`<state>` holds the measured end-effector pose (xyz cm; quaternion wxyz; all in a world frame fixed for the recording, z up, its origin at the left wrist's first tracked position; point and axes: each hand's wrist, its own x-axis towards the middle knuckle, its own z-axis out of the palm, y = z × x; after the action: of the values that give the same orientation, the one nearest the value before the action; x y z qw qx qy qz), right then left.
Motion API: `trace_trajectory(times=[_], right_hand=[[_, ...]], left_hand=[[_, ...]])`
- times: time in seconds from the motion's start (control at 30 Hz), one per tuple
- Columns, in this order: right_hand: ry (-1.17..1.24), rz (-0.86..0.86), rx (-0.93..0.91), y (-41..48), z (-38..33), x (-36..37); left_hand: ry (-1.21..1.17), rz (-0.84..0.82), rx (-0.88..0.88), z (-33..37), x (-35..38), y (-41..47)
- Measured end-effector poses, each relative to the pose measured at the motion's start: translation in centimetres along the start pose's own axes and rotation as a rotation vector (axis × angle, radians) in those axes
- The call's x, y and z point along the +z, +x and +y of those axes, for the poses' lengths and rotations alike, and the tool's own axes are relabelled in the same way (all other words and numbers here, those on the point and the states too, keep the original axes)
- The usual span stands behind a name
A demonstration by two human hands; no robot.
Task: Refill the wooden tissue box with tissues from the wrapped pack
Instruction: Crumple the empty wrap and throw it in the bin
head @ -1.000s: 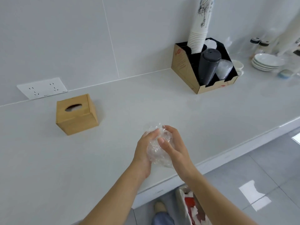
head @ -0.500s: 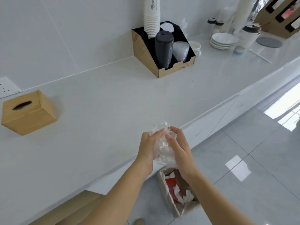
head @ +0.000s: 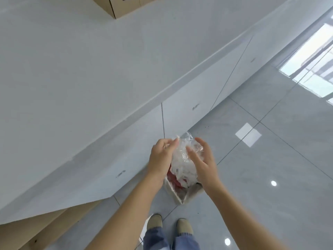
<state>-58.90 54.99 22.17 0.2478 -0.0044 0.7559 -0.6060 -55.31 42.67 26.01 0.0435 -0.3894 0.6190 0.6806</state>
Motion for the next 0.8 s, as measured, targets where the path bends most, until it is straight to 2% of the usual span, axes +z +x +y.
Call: trace_trajectory(times=[0.23, 0.33, 0.47, 0.53, 0.67, 0.73, 0.8], right_hand=[[-0.009, 0.059, 0.124, 7.2, 17.8, 1.7], [-0.022, 0.072, 0.188, 10.7, 25.8, 3.2], [-0.101, 0.086, 0.209, 14.6, 34.4, 5.2], [-0.205, 0.104, 0.204, 16.5, 38.1, 6.2], [-0.455, 0.073, 0.198, 19.5, 43.0, 7.5], [-0.652, 0.064, 0.160, 20.8, 44.7, 8.0], [-0.743, 0.022, 0.131, 22.0, 45.9, 8.5]], left_hand=[[0.123, -0.339, -0.079, -14.7, 0.7, 11.4], [0.139, -0.385, -0.047, -22.4, 0.6, 17.2], [0.214, -0.339, 0.109, -30.9, 0.6, 24.0], [0.460, -0.300, 0.225, -34.4, 0.8, 26.8], [1.162, -0.282, 0.449, -38.6, 1.6, 31.0], [1.411, -0.275, 0.537, -39.8, 2.2, 32.6], [1.565, -0.277, 0.556, -40.7, 3.1, 33.9]])
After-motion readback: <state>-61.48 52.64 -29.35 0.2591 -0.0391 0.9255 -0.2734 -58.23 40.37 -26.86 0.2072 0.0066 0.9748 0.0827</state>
